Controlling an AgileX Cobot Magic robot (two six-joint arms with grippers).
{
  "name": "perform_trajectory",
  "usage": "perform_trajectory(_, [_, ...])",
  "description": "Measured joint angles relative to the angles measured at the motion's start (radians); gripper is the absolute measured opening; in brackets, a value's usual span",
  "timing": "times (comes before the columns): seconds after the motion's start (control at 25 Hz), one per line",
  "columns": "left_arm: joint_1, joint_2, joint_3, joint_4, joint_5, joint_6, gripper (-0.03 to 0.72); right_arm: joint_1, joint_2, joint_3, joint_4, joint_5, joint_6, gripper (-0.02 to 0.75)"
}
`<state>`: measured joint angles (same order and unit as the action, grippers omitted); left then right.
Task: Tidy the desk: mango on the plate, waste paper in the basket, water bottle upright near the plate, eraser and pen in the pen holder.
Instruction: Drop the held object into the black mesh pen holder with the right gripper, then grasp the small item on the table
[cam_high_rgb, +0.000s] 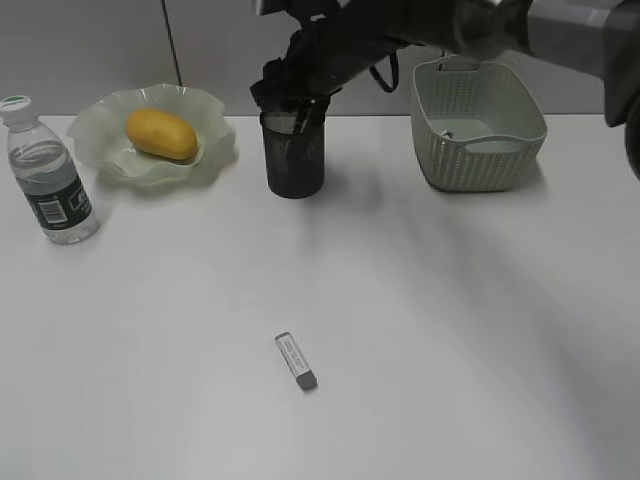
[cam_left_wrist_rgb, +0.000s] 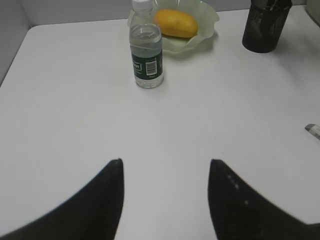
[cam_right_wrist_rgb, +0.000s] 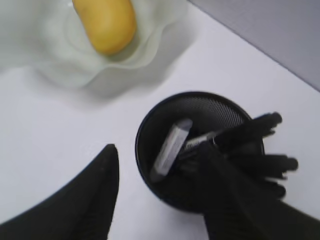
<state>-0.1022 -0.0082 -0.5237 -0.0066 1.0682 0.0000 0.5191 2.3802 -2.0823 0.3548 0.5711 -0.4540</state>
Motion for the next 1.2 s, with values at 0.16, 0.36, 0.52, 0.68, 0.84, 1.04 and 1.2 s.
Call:
perform_trajectory(0.16, [0.000, 0.000, 0.000, 0.000, 0.000, 0.000, 0.414, 0.000, -0.056, -0.013, -0.129, 0.222, 0.085, 0.407])
perform_trajectory(0.36, [0.000, 0.000, 0.000, 0.000, 0.000, 0.000, 0.414, 0.000, -0.111, -0.016, -0.257, 0.538, 0.177, 0.407])
perform_trajectory(0.52, [0.000, 0.000, 0.000, 0.000, 0.000, 0.000, 0.414, -0.004, -0.162, -0.003, -0.347, 0.628, 0.242, 0.407])
perform_trajectory(0.68, [0.000, 0.000, 0.000, 0.000, 0.000, 0.000, 0.414, -0.030, -0.249, 0.074, -0.355, 0.631, 0.281, 0.407])
perform_trajectory(0.84, [0.000, 0.000, 0.000, 0.000, 0.000, 0.000, 0.414, -0.089, -0.366, 0.220, -0.339, 0.632, 0.330, 0.407])
perform_trajectory(1.04, [0.000, 0.000, 0.000, 0.000, 0.000, 0.000, 0.414, -0.183, -0.542, 0.465, -0.334, 0.632, 0.347, 0.407])
perform_trajectory(1.2, [0.000, 0.000, 0.000, 0.000, 0.000, 0.000, 0.414, -0.236, -0.738, 0.683, -0.334, 0.623, 0.356, 0.407])
